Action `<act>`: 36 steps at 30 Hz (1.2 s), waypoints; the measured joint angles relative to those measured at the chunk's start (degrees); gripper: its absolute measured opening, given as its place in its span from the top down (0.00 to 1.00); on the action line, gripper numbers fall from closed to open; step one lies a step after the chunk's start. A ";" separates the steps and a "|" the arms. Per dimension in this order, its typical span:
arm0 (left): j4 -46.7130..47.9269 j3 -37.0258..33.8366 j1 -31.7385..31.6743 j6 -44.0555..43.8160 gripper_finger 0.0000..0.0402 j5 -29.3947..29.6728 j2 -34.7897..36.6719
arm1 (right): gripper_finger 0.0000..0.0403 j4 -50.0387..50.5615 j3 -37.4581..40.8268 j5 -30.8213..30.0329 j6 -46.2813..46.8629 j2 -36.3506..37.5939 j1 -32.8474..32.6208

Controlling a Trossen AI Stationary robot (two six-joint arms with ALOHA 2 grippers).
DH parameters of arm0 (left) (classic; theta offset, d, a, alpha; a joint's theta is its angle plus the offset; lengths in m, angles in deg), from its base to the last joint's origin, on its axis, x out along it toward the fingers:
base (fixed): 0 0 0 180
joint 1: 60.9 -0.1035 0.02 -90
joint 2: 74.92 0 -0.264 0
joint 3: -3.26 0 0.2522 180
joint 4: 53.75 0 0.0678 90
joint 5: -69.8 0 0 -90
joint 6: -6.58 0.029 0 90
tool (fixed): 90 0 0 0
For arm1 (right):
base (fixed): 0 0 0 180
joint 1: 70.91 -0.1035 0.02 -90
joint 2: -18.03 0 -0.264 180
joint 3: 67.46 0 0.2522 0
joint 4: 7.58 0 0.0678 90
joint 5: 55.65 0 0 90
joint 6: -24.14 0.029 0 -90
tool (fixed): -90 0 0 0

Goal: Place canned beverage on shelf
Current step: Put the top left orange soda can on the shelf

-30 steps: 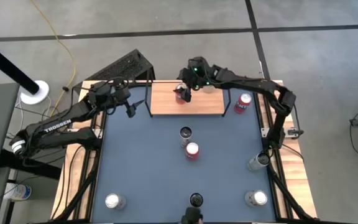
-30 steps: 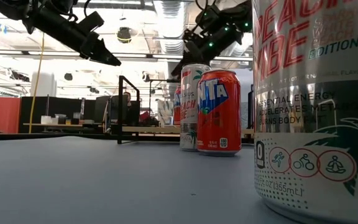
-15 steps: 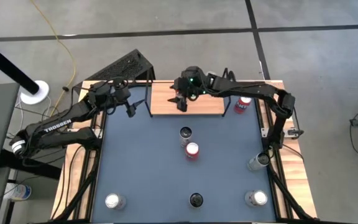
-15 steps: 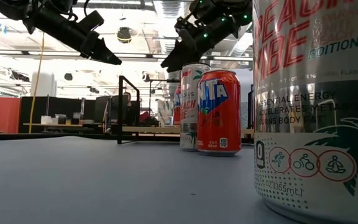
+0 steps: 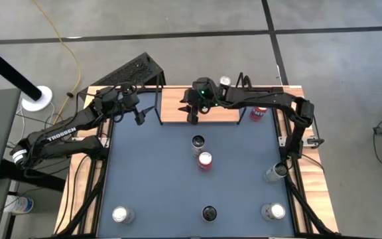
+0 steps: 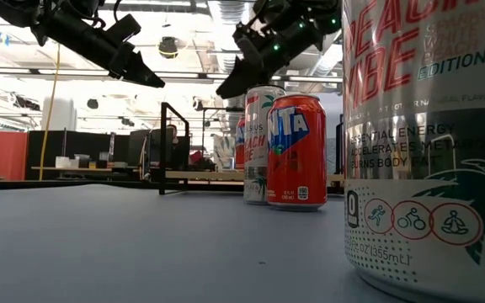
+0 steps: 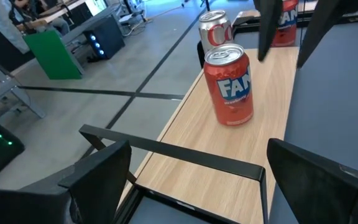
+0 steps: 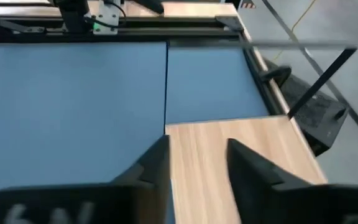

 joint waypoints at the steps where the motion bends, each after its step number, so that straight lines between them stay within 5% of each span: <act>1: 0.01 0.00 0.00 0.00 0.09 0.01 0.00 | 0.72 -0.85 0.95 -0.01 0.91 -0.02 0.02; 7: 0.42 0.00 0.00 0.02 0.09 0.01 0.00 | 0.98 -2.26 2.88 -4.37 3.65 -0.04 -0.50; 12: 0.44 0.00 0.00 0.02 0.09 0.01 0.00 | 0.98 -3.03 2.94 -11.17 4.19 -0.02 -1.64; 36: 0.46 0.00 0.02 -0.20 0.09 -0.12 -0.02 | 1.00 -3.33 2.90 -22.63 9.72 -4.90 -0.19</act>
